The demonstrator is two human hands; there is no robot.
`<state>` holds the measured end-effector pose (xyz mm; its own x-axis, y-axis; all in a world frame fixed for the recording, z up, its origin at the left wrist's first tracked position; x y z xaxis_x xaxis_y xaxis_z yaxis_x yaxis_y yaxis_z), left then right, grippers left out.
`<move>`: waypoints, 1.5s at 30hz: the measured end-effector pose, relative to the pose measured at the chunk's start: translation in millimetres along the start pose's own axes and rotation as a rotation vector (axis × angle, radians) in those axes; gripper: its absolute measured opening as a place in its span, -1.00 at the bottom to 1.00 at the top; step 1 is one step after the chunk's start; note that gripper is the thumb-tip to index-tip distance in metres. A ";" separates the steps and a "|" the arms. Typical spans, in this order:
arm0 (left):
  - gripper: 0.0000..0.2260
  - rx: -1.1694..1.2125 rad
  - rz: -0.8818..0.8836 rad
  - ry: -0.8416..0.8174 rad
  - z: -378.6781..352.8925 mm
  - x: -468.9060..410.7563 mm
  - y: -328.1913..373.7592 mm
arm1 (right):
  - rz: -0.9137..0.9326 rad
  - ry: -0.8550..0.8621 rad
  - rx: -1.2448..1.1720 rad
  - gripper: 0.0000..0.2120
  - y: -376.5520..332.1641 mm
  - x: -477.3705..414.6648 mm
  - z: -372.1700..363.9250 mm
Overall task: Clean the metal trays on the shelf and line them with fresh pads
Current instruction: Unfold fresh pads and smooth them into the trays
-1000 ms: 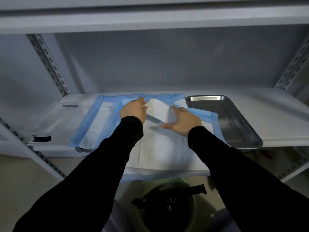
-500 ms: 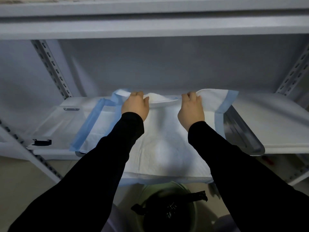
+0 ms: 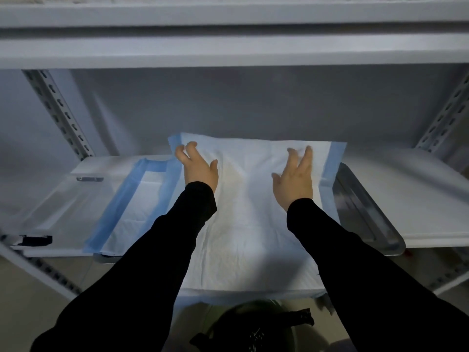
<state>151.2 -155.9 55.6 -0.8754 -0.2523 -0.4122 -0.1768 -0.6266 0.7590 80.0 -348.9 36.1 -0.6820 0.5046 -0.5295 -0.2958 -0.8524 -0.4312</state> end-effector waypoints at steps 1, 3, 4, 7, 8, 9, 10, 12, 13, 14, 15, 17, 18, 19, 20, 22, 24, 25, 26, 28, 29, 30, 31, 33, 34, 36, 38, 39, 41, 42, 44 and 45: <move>-0.58 -0.005 -0.002 0.017 0.0 -0.5 -0.2 | -0.010 0.036 0.024 -0.50 1.5 -0.8 1.4; -0.71 -0.067 -0.014 -0.054 -6.4 -0.1 -3.1 | 0.006 -0.008 0.139 -0.65 2.1 -1.5 -1.6; -0.73 -0.108 -0.022 -0.105 -10.8 1.3 -5.9 | 0.016 -0.083 0.178 -0.67 2.2 -0.5 -6.7; -0.70 -0.260 -0.044 -0.213 -18.8 6.8 -13.9 | 0.057 -0.310 0.228 -0.59 3.2 8.1 -24.2; -0.67 -0.315 -0.057 -0.231 -20.3 8.1 -16.7 | 0.069 -0.349 0.231 -0.57 4.0 11.0 -26.9; -0.65 -0.368 -0.069 -0.242 -20.8 9.3 -19.7 | 0.073 -0.377 0.228 -0.56 4.7 13.8 -27.9; -0.63 -0.419 -0.073 -0.249 -20.0 10.7 -23.2 | 0.068 -0.397 0.223 -0.56 5.5 16.3 -26.5; -0.58 -0.521 -0.035 -0.269 -16.7 13.4 -33.0 | 0.033 -0.421 0.210 -0.58 8.9 20.6 -20.9; -0.55 -0.574 -0.002 -0.280 -14.4 14.5 -39.1 | 0.002 -0.428 0.209 -0.59 11.6 21.9 -17.5; -0.53 -0.627 0.036 -0.294 -11.1 16.4 -45.5 | -0.040 -0.431 0.211 -0.60 15.9 23.3 -13.5; -0.49 -0.675 0.082 -0.309 -7.6 17.7 -52.0 | -0.091 -0.427 0.215 -0.60 20.6 23.6 -10.1; -0.40 -0.742 0.189 -0.333 2.3 22.1 -64.3 | -0.199 -0.407 0.240 -0.60 32.8 26.2 -3.9; -0.35 -0.758 0.244 -0.341 7.5 25.2 -69.3 | -0.246 -0.398 0.257 -0.60 38.7 28.7 -0.8; -0.31 -0.764 0.296 -0.349 11.8 27.8 -73.7 | -0.286 -0.395 0.273 -0.60 43.7 30.8 0.8; -0.28 -0.759 0.342 -0.357 14.6 30.7 -77.6 | -0.319 -0.395 0.287 -0.59 48.1 32.9 1.7; -0.26 -0.744 0.385 -0.367 16.8 35.7 -82.3 | -0.372 -0.416 0.307 -0.56 53.9 38.6 2.4; -0.25 -0.735 0.375 -0.369 15.3 37.8 -83.9 | -0.403 -0.442 0.307 -0.53 55.8 42.3 0.3; -0.25 -0.733 0.356 -0.364 14.4 37.5 -83.5 | -0.414 -0.449 0.302 -0.52 55.9 43.2 -0.8; -0.25 -0.734 0.331 -0.354 13.9 36.9 -82.4 | -0.423 -0.454 0.293 -0.51 55.9 44.0 -1.8; -0.25 -0.722 0.292 -0.327 14.5 35.0 -78.7 | -0.440 -0.458 0.254 -0.53 55.2 44.3 -3.3; -0.25 -0.705 0.284 -0.306 15.7 33.8 -75.9 | -0.446 -0.459 0.228 -0.53 54.8 44.2 -3.8; -0.25 -0.683 0.278 -0.279 17.2 33.0 -73.2 | -0.451 -0.461 0.204 -0.54 54.3 44.3 -4.0; -0.26 -0.658 0.270 -0.246 19.0 32.0 -69.7 | -0.456 -0.463 0.185 -0.55 54.1 44.5 -4.1; -0.30 -0.588 0.257 -0.171 22.6 29.1 -63.4 | -0.462 -0.465 0.158 -0.57 53.7 45.0 -3.4; -0.32 -0.544 0.260 -0.139 25.0 27.3 -60.4 | -0.462 -0.463 0.148 -0.58 53.1 45.4 -2.4; -0.37 -0.442 0.289 -0.106 29.3 22.9 -55.1 | -0.452 -0.454 0.130 -0.59 51.7 46.1 -0.7; -0.42 -0.317 0.329 -0.122 33.4 20.3 -47.5 | -0.428 -0.442 0.108 -0.60 48.6 46.4 1.7; -0.45 -0.253 0.336 -0.147 33.9 19.0 -42.5 | -0.414 -0.437 0.100 -0.59 46.6 46.4 3.6; -0.50 -0.138 0.317 -0.204 34.0 17.4 -29.8 | -0.387 -0.428 0.095 -0.58 42.5 45.9 8.0; -0.51 -0.083 0.300 -0.223 34.1 17.5 -23.0 | -0.375 -0.424 0.096 -0.59 41.0 45.7 10.2; -0.50 0.048 0.279 -0.250 36.2 17.8 -8.4 | -0.352 -0.409 0.099 -0.59 38.3 45.2 16.0; -0.50 0.115 0.274 -0.262 37.3 18.0 -1.8 | -0.338 -0.400 0.100 -0.59 37.2 44.6 18.3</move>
<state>119.0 -131.9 65.6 -0.9798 -0.1925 -0.0551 0.0433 -0.4722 0.8804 26.3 -360.6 9.8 -0.7340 0.6776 -0.0445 -0.5917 -0.6704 -0.4477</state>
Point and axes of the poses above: each hand's wrist, its own x-axis away from the middle knuckle, its own z-axis out of the back of the hand, y = z × x, the point moved 5 cm from there along -x, towards the middle knuckle, and after that the axes turned 14 degrees about y, right-handed, at the moved point
